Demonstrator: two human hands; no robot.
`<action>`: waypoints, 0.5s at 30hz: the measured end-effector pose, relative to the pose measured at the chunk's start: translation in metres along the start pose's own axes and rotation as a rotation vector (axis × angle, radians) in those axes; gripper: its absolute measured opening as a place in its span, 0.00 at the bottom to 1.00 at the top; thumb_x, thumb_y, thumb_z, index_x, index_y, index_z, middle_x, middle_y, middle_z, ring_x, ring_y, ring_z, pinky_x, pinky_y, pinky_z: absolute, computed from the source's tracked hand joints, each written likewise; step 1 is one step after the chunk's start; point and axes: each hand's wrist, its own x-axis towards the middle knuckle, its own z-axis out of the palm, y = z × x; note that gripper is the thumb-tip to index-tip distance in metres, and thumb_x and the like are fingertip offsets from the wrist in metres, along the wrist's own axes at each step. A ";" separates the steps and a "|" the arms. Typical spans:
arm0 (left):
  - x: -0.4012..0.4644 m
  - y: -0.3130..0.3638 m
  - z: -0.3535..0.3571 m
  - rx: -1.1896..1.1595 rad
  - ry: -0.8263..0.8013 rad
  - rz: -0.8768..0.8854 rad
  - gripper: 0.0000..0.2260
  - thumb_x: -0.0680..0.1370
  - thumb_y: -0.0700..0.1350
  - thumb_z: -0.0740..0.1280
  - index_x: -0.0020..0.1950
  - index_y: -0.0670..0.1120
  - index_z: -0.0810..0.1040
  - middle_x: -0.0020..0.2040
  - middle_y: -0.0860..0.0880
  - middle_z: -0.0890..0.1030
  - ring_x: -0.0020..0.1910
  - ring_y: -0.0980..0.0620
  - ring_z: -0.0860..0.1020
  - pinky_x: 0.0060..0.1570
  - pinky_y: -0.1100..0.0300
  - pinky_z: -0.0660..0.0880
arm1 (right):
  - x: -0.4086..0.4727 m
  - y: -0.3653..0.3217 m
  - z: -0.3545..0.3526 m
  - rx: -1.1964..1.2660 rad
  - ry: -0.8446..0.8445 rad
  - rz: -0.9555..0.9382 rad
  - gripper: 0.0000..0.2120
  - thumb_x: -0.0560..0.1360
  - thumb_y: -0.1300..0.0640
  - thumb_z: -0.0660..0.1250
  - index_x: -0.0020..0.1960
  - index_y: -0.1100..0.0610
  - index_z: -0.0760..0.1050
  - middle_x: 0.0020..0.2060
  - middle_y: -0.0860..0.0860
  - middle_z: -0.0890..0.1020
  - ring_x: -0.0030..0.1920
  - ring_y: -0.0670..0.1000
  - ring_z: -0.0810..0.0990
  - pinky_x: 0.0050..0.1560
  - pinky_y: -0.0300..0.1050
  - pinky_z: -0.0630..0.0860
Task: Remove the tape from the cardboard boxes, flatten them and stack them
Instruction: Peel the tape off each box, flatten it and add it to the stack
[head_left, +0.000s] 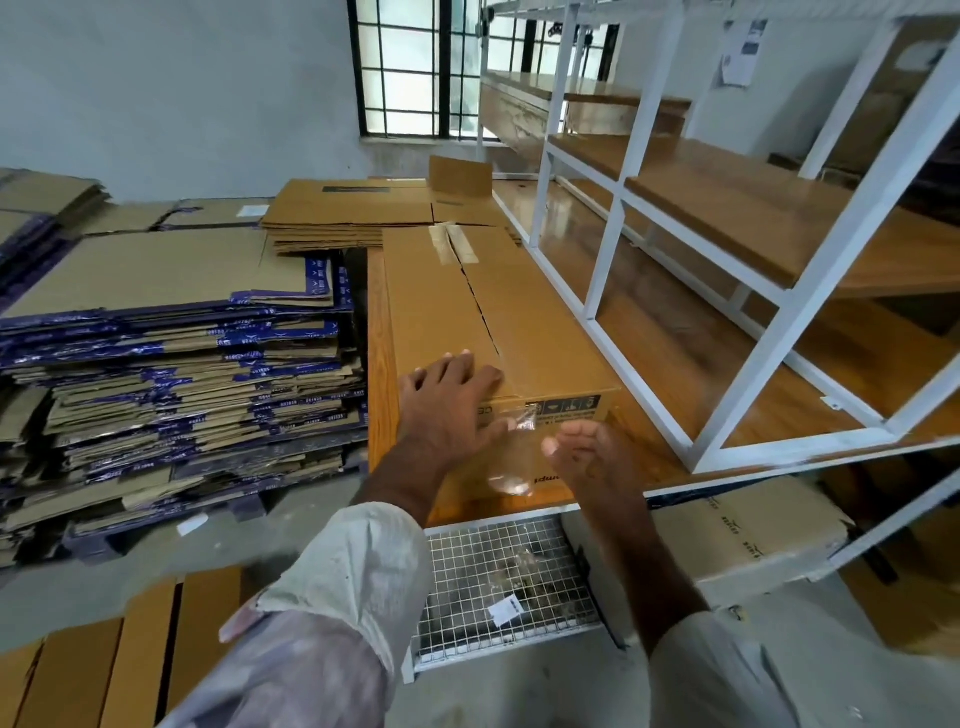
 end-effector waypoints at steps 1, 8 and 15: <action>0.000 -0.001 0.001 0.019 0.008 0.000 0.30 0.77 0.70 0.61 0.76 0.60 0.62 0.82 0.48 0.58 0.80 0.44 0.57 0.74 0.40 0.55 | -0.003 -0.004 -0.003 0.034 0.011 -0.021 0.20 0.72 0.38 0.72 0.58 0.47 0.76 0.55 0.45 0.83 0.54 0.44 0.82 0.52 0.44 0.80; -0.009 0.003 0.010 0.048 0.087 0.057 0.42 0.71 0.72 0.48 0.82 0.53 0.59 0.82 0.47 0.59 0.80 0.45 0.58 0.74 0.41 0.57 | 0.040 -0.032 -0.005 -0.279 0.025 -0.178 0.15 0.74 0.42 0.73 0.55 0.47 0.76 0.51 0.42 0.80 0.53 0.43 0.79 0.48 0.42 0.78; -0.003 0.001 -0.010 -0.125 0.040 0.005 0.41 0.68 0.69 0.44 0.77 0.56 0.69 0.78 0.53 0.67 0.75 0.50 0.65 0.67 0.48 0.59 | 0.105 -0.056 0.009 -0.507 -0.045 -0.318 0.11 0.77 0.42 0.68 0.56 0.45 0.76 0.54 0.43 0.78 0.57 0.48 0.77 0.60 0.58 0.78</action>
